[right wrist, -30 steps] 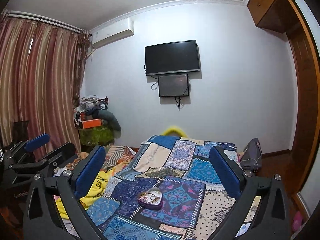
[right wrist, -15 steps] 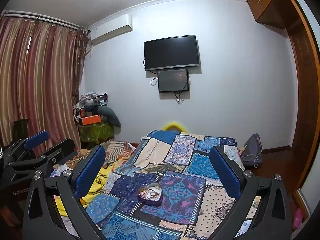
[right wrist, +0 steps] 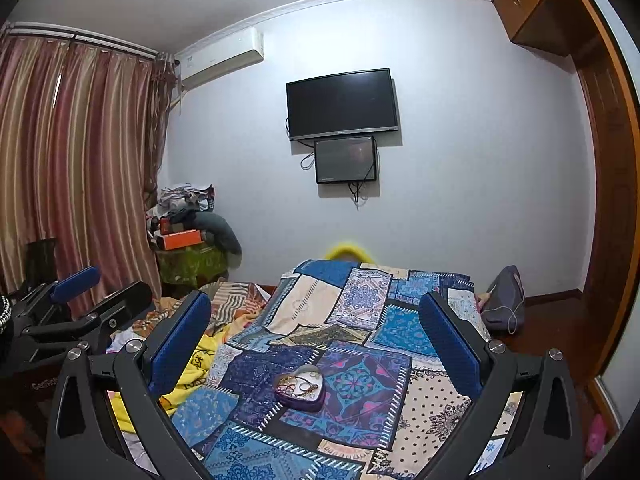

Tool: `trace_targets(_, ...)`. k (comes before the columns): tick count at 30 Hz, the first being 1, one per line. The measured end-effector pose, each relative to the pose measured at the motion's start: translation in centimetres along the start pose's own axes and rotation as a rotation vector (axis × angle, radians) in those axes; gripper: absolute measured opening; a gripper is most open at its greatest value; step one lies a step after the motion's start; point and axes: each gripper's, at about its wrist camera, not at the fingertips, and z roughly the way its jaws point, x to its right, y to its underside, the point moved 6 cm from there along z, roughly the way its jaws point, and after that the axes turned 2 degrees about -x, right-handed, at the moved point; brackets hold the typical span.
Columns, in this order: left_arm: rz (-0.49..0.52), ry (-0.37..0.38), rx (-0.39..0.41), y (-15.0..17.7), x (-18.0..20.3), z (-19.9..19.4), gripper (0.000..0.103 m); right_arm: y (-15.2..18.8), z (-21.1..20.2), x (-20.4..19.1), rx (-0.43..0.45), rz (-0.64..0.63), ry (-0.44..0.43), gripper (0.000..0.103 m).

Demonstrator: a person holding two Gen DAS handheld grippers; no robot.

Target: Organize jewelry

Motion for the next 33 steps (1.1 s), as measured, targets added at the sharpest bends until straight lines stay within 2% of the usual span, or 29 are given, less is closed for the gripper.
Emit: trace_targets(33,-0.023,0.032,-0.019,0.38,-0.48,0.51,0.100,0.11,0.84,0.39,-0.013,-0.004,0.012,0.103)
